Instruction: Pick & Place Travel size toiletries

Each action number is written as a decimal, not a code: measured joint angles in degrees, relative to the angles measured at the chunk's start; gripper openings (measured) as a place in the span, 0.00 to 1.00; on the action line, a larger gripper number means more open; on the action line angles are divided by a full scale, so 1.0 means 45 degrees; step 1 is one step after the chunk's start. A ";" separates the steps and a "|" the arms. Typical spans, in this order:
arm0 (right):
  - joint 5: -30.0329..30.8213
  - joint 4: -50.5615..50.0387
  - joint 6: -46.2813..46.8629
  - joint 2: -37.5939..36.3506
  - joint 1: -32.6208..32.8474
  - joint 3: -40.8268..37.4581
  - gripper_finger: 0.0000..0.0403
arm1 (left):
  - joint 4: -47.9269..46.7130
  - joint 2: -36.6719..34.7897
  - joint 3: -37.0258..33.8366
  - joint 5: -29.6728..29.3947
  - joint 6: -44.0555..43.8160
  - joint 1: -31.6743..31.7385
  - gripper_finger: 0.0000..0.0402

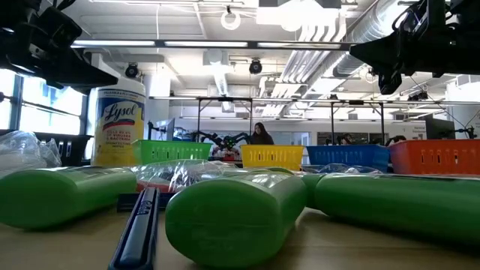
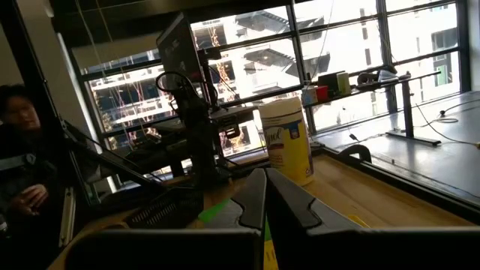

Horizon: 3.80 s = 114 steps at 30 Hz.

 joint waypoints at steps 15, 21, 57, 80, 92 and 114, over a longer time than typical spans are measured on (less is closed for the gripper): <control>0.0000 0.0000 0.0000 0.0005 -0.0005 -0.0004 0.01 | -0.0001 0.0003 0.0000 0.0002 0.0003 0.0000 0.00; 0.0003 0.0003 -0.0005 0.0002 -0.0002 -0.0003 0.01 | -0.0001 0.0003 0.0000 0.0000 0.0004 0.0000 0.00; 0.0005 0.0024 -0.0002 0.0002 0.0000 -0.0005 0.01 | 0.0031 0.0003 0.0000 0.0002 0.0005 0.0000 0.00; 0.0018 0.0034 -0.0005 0.0010 0.0000 -0.0003 0.01 | 0.1044 0.0001 -0.0044 0.0085 0.0605 0.0000 0.00; 0.0015 0.0039 -0.0675 0.0221 0.0000 -0.0003 0.01 | 0.3035 -0.0002 -0.0005 -0.0063 0.1838 0.0000 0.00; 0.0005 -0.2421 -0.2012 0.2170 0.0970 0.3547 0.01 | 0.3209 0.0003 0.0301 -0.0058 0.3013 0.0000 0.00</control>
